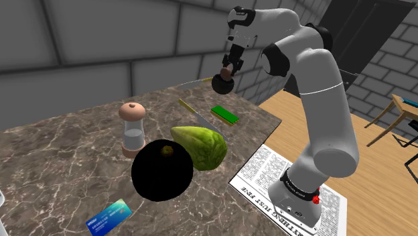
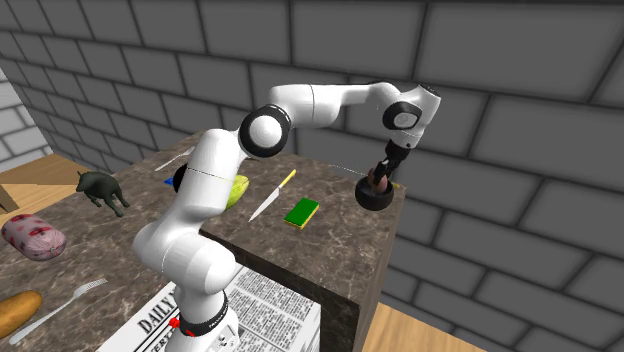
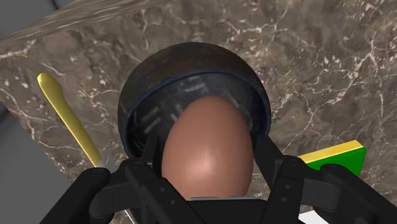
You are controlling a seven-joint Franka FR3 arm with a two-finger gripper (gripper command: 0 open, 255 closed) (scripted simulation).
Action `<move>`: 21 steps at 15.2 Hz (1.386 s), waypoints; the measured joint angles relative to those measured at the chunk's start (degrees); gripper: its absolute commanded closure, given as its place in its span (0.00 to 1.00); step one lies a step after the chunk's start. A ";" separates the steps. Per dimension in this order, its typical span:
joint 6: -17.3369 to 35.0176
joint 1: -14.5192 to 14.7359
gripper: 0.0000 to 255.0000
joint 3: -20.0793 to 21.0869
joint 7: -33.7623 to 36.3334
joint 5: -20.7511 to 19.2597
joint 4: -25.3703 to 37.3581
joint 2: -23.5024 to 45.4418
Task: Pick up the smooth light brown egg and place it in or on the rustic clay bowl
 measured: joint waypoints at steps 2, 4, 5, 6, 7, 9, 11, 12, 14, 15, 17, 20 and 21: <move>0.11 0.05 1.00 0.00 -0.03 0.01 -0.12 0.01; 0.14 0.06 1.00 0.01 -0.05 0.02 -0.14 0.02; 0.15 0.06 0.00 0.01 -0.05 0.02 -0.15 0.02; 0.15 0.06 0.00 0.00 -0.05 0.02 -0.15 0.01; 0.15 0.06 0.00 0.00 -0.05 0.02 -0.15 0.00; 0.16 0.07 0.00 0.00 -0.05 0.02 -0.16 0.00; 0.16 0.07 0.00 0.00 -0.05 0.02 -0.16 0.00; -0.74 -0.48 0.00 0.02 0.18 -0.04 0.98 0.00; -4.00 -3.07 0.00 0.48 1.13 0.23 5.96 0.73; -5.77 -4.63 0.00 0.81 1.67 0.49 8.79 1.26; -7.24 -5.69 0.00 1.00 2.14 0.61 10.90 1.51; -7.70 -5.96 0.00 1.04 2.28 0.63 11.48 1.53; -7.74 -5.98 0.00 1.04 2.29 0.62 11.52 1.53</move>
